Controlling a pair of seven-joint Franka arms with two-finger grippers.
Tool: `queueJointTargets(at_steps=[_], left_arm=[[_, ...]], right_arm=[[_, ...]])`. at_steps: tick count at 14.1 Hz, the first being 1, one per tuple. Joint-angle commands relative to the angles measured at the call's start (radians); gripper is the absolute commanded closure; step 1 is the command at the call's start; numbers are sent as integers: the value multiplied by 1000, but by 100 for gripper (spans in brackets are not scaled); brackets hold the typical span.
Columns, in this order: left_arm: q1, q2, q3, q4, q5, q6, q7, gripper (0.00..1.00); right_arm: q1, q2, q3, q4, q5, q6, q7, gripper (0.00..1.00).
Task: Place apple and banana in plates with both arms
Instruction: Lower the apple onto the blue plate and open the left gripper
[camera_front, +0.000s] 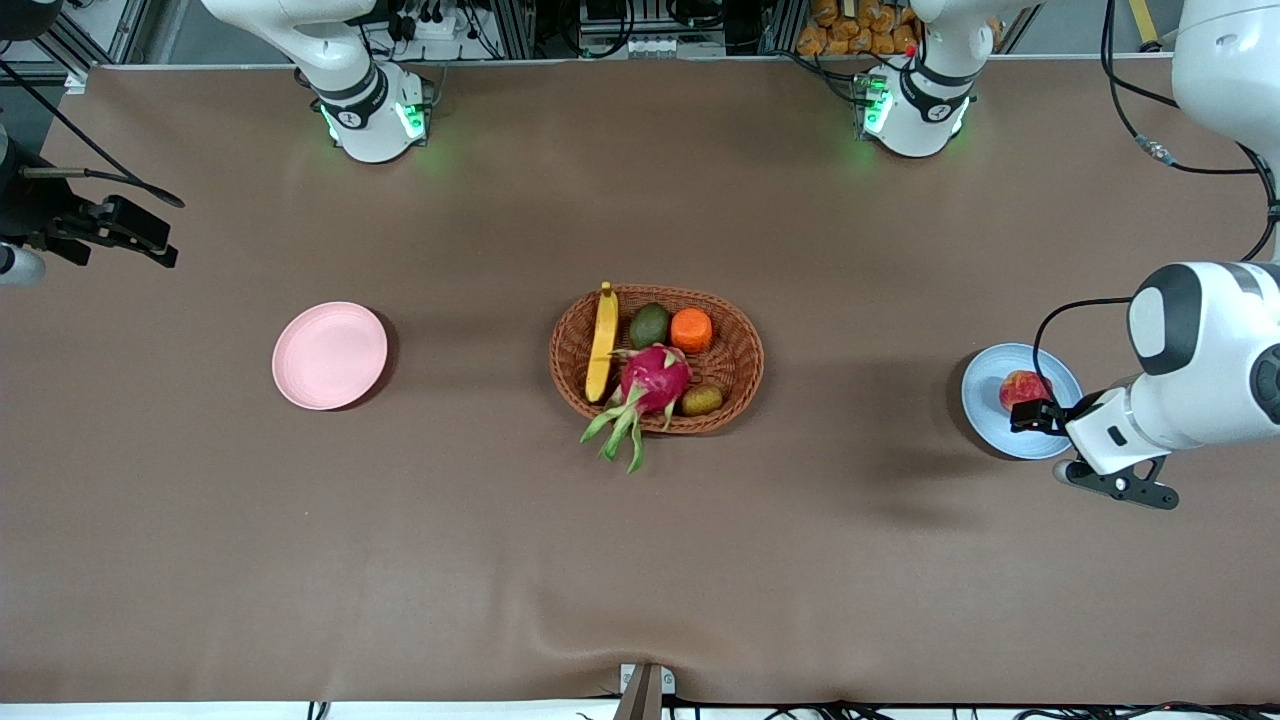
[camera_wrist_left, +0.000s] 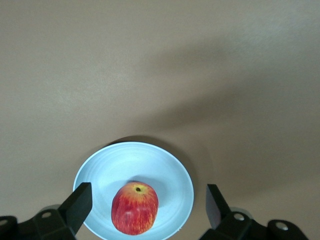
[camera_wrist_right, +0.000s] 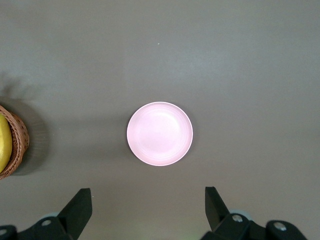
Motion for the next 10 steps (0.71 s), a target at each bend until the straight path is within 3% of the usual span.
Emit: queueJointTargets(at_steps=[1, 5, 7, 8, 10], left_arm=[[1, -16, -20, 37, 1, -42, -16, 0], [-2, -2, -12, 90, -72, -44, -16, 0], [-54, -16, 29, 95, -94, -44, -37, 0], [-97, -39, 82, 93, -126, -44, -74, 0], [-274, -99, 261, 87, -184, -61, -107, 0]], right_arm=[[3, -5, -3, 9, -6, -15, -6, 0], [3, -5, -3, 9, -8, -15, -6, 0], [3, -5, -3, 9, -8, -15, -6, 0], [3, -5, -3, 9, -6, -15, -6, 0], [3, -5, -3, 9, -8, -15, -6, 0]])
